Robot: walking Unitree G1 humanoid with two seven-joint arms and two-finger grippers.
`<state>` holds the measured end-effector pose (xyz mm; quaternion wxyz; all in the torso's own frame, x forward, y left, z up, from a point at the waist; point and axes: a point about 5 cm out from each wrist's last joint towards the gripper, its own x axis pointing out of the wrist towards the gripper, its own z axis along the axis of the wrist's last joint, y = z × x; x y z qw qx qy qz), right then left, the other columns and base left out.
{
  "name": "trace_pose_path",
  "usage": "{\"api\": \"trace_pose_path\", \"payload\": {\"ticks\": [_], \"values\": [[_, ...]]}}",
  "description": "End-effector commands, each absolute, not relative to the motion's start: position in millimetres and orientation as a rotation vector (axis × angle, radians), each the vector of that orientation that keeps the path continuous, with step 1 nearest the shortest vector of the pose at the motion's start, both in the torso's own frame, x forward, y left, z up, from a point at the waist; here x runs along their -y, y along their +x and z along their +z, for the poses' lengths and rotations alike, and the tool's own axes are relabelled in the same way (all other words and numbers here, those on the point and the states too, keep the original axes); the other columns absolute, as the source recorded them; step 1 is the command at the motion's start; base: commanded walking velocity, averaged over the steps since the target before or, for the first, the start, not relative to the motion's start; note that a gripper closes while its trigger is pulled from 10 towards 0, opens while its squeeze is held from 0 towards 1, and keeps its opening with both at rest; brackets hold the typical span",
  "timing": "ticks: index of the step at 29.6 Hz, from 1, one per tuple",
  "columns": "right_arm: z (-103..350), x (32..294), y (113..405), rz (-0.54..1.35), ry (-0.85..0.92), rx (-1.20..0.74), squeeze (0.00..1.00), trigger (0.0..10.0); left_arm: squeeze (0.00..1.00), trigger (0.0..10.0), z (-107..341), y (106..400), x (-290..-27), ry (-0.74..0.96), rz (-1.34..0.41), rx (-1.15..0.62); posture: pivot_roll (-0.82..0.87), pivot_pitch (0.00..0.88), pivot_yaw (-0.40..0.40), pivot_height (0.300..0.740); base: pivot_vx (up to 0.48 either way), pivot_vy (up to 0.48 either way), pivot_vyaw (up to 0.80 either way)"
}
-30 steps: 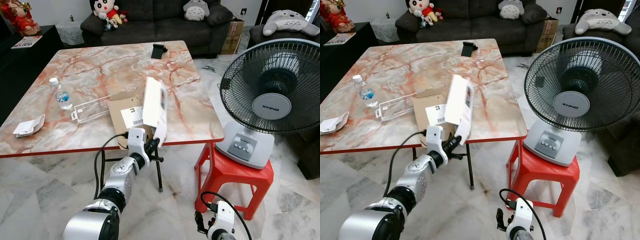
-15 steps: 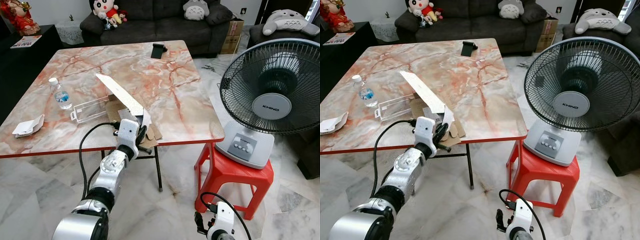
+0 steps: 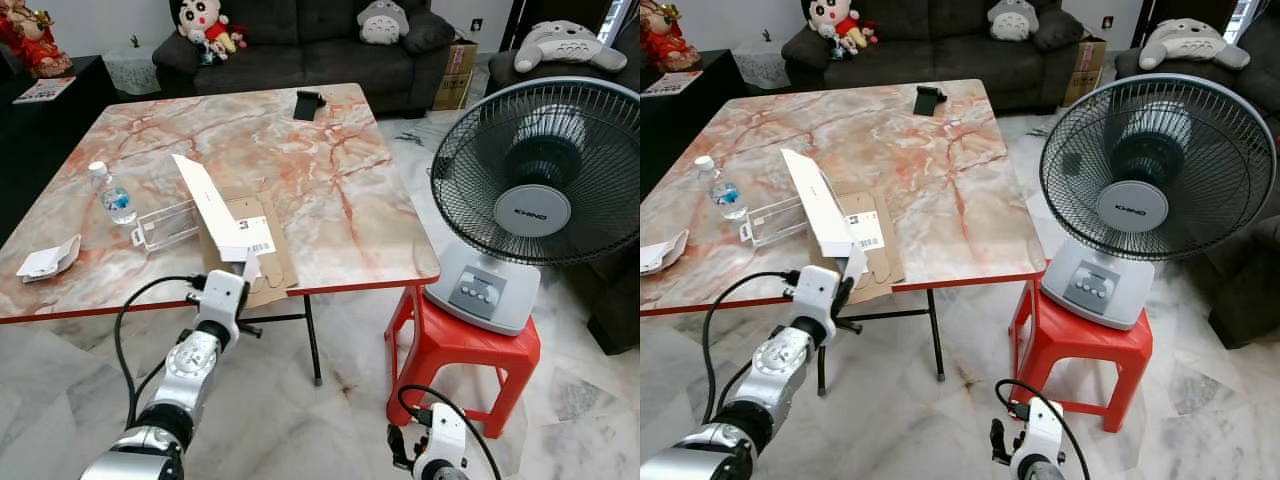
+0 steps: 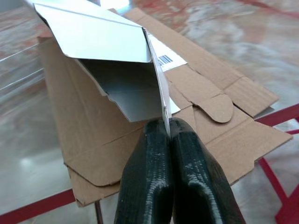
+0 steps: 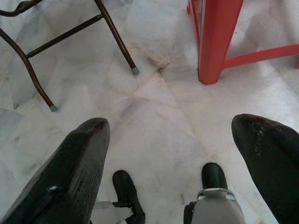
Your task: Picking trash to rubbish bin
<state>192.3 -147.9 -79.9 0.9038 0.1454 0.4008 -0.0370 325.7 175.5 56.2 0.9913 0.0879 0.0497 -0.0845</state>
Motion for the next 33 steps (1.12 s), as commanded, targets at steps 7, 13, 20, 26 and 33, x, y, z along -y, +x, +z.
{"api": "trace_pose_path", "payload": {"ticks": [7,13,20,26,33], "values": [[-79.3,145.9,193.6,-0.066,0.294,-0.827,0.0,10.0,0.0,10.0,51.8,322.4,-186.4,0.138,-0.095,-0.117,-0.11,0.0,0.059,0.74,0.0,0.0,0.0],[-78.5,146.6,195.1,-0.069,0.297,-0.821,0.0,10.0,0.0,10.0,74.4,333.8,-179.5,0.1,-0.098,0.007,-0.11,0.0,0.057,0.74,0.0,0.0,0.0],[-78.9,147.9,194.1,-0.074,0.299,-0.821,0.0,10.0,0.0,10.0,96.0,342.3,-169.5,0.117,-0.14,0.114,-0.11,0.0,0.055,0.74,0.0,0.0,0.0],[-79.1,147.4,193.7,-0.077,0.302,-0.821,0.0,10.0,0.0,10.0,106.7,344.6,-152.7,0.186,-0.233,0.175,-0.1,0.0,0.058,0.74,0.0,0.0,0.0],[-78.6,145.5,194.9,-0.076,0.306,-0.818,0.0,10.0,0.0,10.0,106.7,343.9,-145.5,0.191,-0.261,0.178,-0.1,0.0,0.059,0.74,0.0,0.0,0.0]]}}
